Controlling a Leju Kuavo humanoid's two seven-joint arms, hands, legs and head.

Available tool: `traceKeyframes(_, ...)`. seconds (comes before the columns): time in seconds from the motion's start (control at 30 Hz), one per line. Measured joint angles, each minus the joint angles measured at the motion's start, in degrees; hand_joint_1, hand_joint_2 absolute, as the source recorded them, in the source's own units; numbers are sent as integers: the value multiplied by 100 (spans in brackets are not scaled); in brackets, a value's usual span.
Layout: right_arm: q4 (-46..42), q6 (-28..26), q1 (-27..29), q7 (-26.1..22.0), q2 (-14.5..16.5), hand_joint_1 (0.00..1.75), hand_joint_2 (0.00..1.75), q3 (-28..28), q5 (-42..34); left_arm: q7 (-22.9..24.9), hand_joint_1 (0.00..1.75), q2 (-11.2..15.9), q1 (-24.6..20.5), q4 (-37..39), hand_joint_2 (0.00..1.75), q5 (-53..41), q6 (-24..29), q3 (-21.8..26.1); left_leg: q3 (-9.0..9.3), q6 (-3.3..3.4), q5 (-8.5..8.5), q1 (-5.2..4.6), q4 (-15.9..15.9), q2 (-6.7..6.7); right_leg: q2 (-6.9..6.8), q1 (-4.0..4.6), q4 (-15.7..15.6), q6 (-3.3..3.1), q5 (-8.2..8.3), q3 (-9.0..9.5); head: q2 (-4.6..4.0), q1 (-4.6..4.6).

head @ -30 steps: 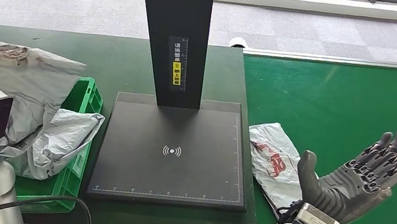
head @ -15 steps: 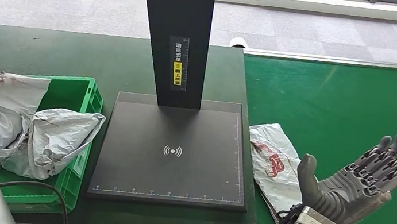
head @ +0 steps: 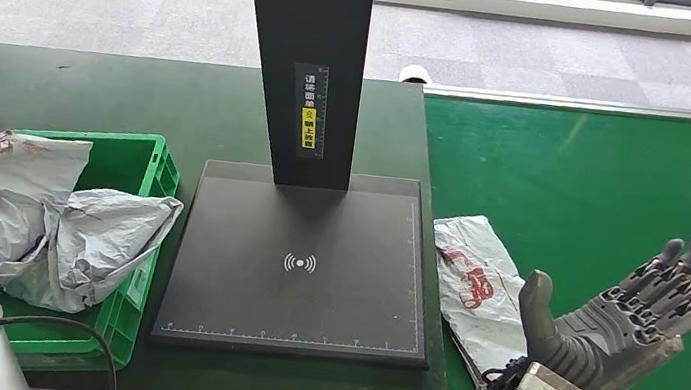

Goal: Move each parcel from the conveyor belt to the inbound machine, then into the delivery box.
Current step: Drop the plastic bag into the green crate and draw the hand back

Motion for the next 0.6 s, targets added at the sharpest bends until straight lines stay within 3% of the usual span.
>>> traceKeyframes(0.3,0,0,2,0,0,0,175,0,0,0,175,0,-13,36,175,-3,0,28,0,0,0,0,0,0,0,0,0,0,0,0,0,0)
traceKeyframes(0.33,0,0,2,0,0,0,175,0,0,1,139,0,-15,44,175,-10,0,28,0,0,0,0,0,0,0,0,0,0,0,0,0,0)
traceKeyframes(0.43,0,0,2,0,0,0,175,1,7,99,8,-1,-32,110,175,-159,0,32,0,0,0,0,0,-1,0,0,0,0,0,0,0,0)
traceKeyframes(0.5,0,0,2,0,0,0,175,2,14,297,0,2,-72,275,175,-374,0,51,2,0,0,-1,0,-1,-1,0,0,0,0,1,0,0)
traceKeyframes(0.6,0,0,7,0,0,0,175,4,20,909,0,86,-210,876,44,-859,0,114,4,0,0,-1,0,-2,-2,0,0,-1,1,3,0,-1)
